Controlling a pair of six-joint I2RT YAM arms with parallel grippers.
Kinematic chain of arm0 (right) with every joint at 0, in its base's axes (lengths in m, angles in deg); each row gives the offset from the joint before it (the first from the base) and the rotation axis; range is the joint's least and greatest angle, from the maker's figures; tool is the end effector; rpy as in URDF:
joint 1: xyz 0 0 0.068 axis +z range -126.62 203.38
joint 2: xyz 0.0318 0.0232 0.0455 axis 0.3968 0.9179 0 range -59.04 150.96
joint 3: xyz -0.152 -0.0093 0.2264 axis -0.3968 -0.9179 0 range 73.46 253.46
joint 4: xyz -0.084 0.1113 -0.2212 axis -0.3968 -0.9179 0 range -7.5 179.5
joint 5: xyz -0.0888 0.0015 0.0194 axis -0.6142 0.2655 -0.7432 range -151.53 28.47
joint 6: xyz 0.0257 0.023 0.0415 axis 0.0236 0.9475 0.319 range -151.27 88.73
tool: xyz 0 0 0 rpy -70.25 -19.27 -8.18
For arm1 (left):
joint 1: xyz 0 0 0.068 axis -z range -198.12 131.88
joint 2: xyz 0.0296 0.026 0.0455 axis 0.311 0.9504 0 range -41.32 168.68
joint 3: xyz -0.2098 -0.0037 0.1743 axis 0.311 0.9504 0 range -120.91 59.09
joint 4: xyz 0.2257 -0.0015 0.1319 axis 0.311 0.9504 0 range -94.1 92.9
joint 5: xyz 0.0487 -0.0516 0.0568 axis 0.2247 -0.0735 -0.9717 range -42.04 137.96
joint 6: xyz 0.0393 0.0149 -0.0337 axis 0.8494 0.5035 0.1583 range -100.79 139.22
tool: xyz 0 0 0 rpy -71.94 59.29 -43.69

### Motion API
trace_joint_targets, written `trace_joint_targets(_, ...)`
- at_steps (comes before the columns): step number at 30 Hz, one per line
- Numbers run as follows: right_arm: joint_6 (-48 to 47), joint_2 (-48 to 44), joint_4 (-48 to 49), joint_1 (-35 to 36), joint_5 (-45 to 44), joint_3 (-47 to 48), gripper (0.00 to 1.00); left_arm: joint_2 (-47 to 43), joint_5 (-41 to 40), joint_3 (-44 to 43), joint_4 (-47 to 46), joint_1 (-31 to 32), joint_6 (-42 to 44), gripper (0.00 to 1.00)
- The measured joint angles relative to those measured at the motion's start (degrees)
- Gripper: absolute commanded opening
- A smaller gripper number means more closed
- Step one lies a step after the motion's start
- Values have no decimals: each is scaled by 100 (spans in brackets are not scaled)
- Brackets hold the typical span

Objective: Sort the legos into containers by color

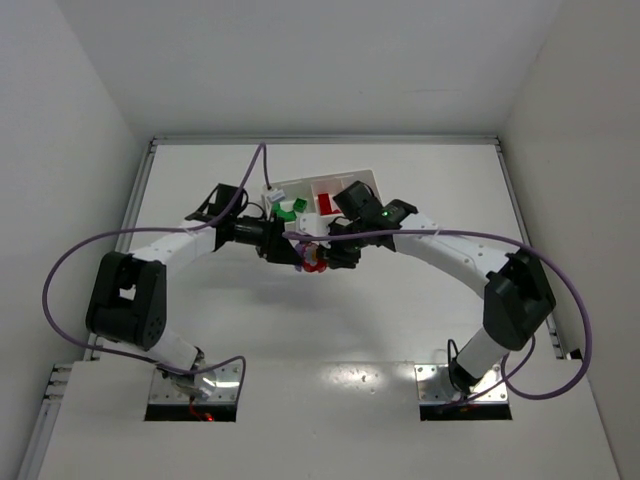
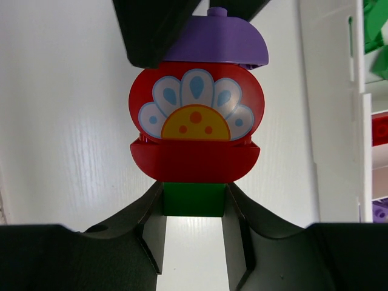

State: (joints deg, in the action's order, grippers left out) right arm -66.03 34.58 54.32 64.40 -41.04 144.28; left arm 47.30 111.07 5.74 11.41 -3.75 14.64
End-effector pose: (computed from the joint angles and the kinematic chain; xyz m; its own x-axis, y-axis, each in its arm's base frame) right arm 0.2504 0.2344 0.2463 -0.0950 -0.7906 -0.6049 -0.9848 0.1632 -0.0586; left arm 0.2879 -0.1065 0.2152 -0.8006 0.1680 -0.5752 0.5967 0.3124 -0.7392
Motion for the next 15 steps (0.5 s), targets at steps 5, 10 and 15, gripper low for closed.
trace_joint_targets(5,-11,-37,90,-2,-57,-7,3,-103,-17,48,-31,-33,-46,66)
trace_joint_targets(10,-20,-44,87,-2,-70,-33,3,-105,9,66,-83,-59,-90,49)
trace_joint_targets(15,-79,-81,61,-2,-107,-66,3,-105,116,114,-120,-120,-188,18)
